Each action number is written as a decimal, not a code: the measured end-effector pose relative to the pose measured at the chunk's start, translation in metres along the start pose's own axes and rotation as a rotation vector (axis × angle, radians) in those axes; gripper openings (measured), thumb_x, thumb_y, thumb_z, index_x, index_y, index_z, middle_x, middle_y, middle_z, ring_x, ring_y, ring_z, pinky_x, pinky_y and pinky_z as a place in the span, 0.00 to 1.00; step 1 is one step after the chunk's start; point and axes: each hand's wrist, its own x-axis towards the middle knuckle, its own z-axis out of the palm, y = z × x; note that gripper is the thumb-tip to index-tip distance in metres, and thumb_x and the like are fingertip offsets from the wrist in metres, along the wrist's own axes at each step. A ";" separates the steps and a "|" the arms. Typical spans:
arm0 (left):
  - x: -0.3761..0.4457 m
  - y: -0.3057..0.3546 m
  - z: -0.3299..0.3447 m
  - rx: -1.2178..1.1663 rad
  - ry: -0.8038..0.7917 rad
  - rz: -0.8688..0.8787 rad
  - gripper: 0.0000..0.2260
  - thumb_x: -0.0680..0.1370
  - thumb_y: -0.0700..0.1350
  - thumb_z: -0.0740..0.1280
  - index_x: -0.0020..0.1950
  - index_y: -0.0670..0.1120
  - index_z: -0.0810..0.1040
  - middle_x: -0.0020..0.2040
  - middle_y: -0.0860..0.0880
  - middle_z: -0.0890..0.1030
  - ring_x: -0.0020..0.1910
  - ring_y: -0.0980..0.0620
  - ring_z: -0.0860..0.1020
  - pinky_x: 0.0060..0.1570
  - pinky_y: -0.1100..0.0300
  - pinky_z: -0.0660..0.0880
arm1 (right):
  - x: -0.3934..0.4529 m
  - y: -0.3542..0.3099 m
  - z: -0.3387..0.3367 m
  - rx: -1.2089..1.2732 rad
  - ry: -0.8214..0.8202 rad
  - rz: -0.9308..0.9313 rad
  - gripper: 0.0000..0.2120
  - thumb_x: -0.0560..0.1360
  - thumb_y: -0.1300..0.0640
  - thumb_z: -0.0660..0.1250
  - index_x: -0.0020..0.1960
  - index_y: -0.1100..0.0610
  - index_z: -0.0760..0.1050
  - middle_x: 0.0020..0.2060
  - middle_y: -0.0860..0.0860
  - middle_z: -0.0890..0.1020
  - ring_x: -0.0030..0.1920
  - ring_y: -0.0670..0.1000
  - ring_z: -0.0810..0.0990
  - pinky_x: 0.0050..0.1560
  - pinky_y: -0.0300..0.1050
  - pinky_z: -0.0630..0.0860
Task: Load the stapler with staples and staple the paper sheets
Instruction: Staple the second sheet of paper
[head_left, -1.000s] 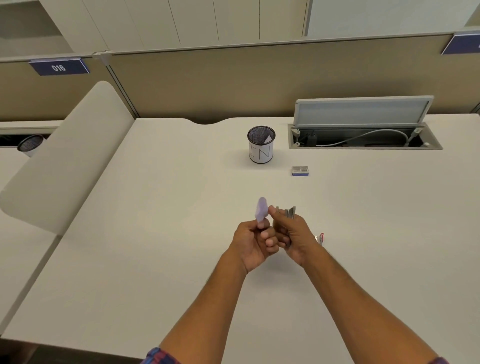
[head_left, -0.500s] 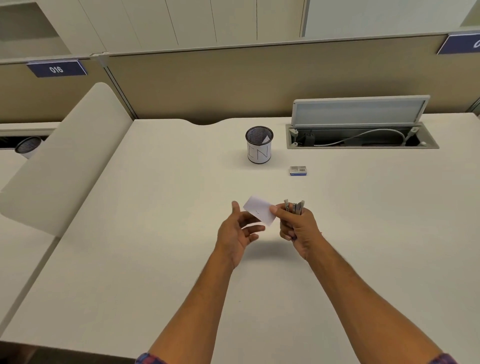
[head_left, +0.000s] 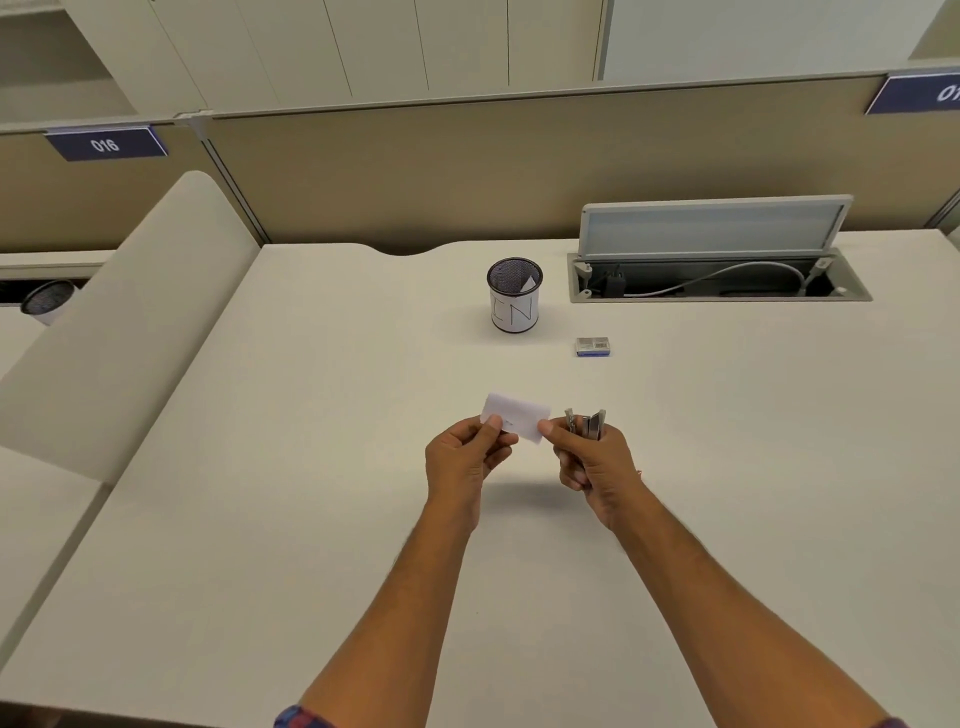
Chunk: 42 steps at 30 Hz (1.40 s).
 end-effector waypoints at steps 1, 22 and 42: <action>0.002 0.001 0.003 -0.028 0.002 -0.009 0.05 0.78 0.38 0.73 0.51 0.38 0.84 0.42 0.42 0.86 0.40 0.49 0.85 0.43 0.60 0.82 | 0.001 -0.001 0.000 -0.009 0.003 -0.009 0.09 0.73 0.54 0.79 0.38 0.54 0.81 0.28 0.52 0.71 0.23 0.49 0.60 0.26 0.39 0.60; 0.122 0.055 0.095 0.512 0.225 0.242 0.17 0.83 0.45 0.65 0.72 0.47 0.75 0.70 0.49 0.78 0.61 0.48 0.82 0.63 0.54 0.77 | 0.133 -0.110 0.026 -0.223 0.351 -0.227 0.08 0.72 0.58 0.77 0.43 0.63 0.82 0.36 0.57 0.86 0.22 0.44 0.68 0.24 0.38 0.67; 0.176 0.040 0.093 1.147 0.005 0.622 0.22 0.85 0.42 0.61 0.79 0.41 0.65 0.78 0.46 0.68 0.79 0.49 0.64 0.77 0.54 0.63 | 0.227 -0.127 0.045 -0.638 0.433 -0.119 0.16 0.71 0.50 0.81 0.39 0.57 0.76 0.35 0.52 0.84 0.40 0.53 0.85 0.44 0.50 0.83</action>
